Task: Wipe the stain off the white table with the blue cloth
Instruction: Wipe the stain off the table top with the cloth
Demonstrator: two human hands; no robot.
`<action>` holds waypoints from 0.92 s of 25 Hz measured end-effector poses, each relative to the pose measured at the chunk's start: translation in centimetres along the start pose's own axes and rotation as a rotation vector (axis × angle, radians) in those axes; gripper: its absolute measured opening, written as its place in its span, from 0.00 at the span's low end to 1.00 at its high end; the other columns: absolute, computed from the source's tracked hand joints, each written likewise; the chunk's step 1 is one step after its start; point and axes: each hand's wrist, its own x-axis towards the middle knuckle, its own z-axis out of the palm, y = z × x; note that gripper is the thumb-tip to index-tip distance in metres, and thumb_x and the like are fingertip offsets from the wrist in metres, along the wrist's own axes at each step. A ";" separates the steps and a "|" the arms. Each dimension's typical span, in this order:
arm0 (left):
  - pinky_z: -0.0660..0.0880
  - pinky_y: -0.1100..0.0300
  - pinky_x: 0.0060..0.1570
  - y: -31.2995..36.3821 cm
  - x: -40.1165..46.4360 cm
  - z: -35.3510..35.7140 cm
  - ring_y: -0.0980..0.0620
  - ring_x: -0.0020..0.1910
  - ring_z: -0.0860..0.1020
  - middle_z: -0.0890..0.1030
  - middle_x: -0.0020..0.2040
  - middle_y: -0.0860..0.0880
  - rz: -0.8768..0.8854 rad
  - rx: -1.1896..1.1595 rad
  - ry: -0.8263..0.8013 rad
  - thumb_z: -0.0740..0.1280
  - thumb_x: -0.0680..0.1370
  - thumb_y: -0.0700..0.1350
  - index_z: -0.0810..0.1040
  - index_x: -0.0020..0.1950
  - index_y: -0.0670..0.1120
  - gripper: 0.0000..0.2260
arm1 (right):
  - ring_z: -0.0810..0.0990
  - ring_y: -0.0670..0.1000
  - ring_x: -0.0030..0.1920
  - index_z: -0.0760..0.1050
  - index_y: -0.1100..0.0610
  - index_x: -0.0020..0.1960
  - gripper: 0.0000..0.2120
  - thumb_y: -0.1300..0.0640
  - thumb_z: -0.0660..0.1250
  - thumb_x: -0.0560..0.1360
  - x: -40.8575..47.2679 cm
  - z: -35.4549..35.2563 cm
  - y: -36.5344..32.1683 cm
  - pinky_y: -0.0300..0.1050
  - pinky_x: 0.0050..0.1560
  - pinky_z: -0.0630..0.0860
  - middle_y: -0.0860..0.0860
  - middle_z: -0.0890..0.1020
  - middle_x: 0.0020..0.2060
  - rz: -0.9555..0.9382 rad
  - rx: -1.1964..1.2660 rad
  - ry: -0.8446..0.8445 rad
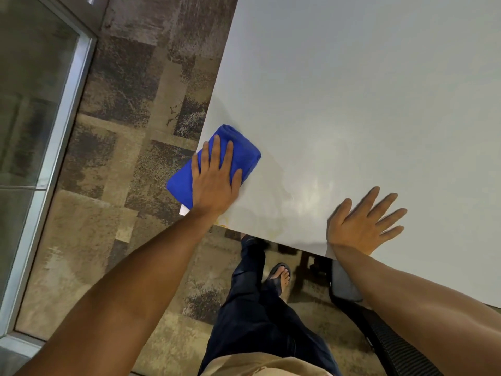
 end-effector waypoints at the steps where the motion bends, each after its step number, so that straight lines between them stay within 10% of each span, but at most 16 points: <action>1: 0.53 0.39 0.77 -0.1 -1.1 0.3 0.40 0.80 0.53 0.52 0.82 0.42 0.001 0.006 -0.007 0.48 0.83 0.59 0.49 0.82 0.49 0.29 | 0.44 0.67 0.82 0.46 0.52 0.85 0.33 0.40 0.48 0.84 0.0 0.1 0.0 0.73 0.78 0.44 0.57 0.47 0.84 -0.004 0.006 0.009; 23: 0.44 0.34 0.76 8.0 -8.3 2.0 0.36 0.80 0.42 0.42 0.82 0.44 0.577 0.103 -0.217 0.48 0.82 0.62 0.44 0.82 0.51 0.31 | 0.45 0.68 0.82 0.46 0.52 0.85 0.34 0.38 0.47 0.83 0.2 -0.1 0.0 0.72 0.78 0.46 0.57 0.47 0.84 0.027 -0.024 -0.011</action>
